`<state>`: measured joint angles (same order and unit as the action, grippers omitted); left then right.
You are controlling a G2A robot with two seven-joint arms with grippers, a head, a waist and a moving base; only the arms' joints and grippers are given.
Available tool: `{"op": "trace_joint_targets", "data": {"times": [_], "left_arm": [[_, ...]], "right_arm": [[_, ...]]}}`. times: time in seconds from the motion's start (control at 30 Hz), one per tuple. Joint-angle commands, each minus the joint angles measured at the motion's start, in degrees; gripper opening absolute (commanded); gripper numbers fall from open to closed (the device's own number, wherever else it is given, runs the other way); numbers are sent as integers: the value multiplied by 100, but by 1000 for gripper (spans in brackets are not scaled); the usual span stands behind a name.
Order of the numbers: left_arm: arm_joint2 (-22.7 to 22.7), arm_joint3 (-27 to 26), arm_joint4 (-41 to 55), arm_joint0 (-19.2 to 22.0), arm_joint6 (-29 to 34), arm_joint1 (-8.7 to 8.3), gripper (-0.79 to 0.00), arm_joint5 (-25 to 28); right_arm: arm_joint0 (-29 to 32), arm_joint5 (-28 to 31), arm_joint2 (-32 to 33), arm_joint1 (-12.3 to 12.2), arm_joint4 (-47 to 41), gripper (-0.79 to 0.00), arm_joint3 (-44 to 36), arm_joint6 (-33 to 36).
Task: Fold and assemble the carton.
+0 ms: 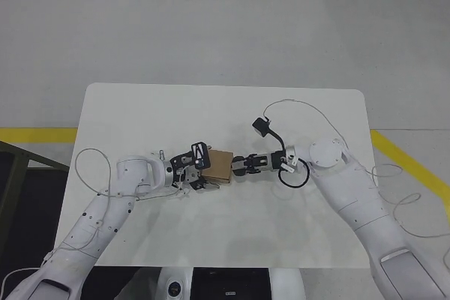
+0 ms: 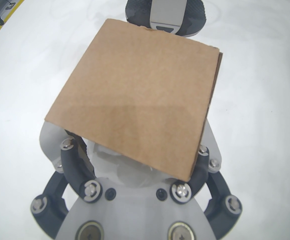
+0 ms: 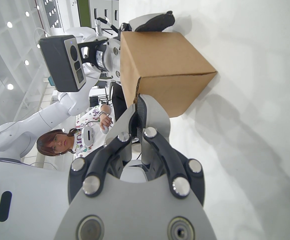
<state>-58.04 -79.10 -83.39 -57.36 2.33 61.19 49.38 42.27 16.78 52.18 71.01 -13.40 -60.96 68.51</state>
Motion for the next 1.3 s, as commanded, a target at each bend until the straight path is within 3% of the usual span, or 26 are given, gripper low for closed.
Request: {"op": "trace_joint_targets", "data": {"times": [0.0, 0.3, 0.6, 0.7, 0.77, 1.0, 1.27], "left_arm": [[-20, 15, -3, -6, 0, -6, 0, 4], [-495, -219, 170, -226, 113, -141, 0, 197], [-1583, -1062, 1008, -820, 162, -391, 0, 718], [-1939, -1299, 1410, -930, 237, -450, 0, 753], [-2108, -1405, 1584, -960, 333, -474, 0, 657], [-2229, -1284, 1751, -781, 683, -469, 0, -150], [-2157, -586, 1812, -102, 801, -420, 0, -745]], "right_arm": [[16, 8, 41, -17, 5, -785, -8, 8], [158, 126, 284, -116, 6, -727, -122, 45], [297, 591, 640, -228, -372, -582, -359, 346], [260, 807, 792, -276, -367, -419, -460, 414], [235, 1032, 926, -313, -294, 0, -493, 355], [233, 2021, 1333, -425, -77, 0, -495, -122], [121, 3177, 1598, -588, 824, 0, -163, -1277]]}}
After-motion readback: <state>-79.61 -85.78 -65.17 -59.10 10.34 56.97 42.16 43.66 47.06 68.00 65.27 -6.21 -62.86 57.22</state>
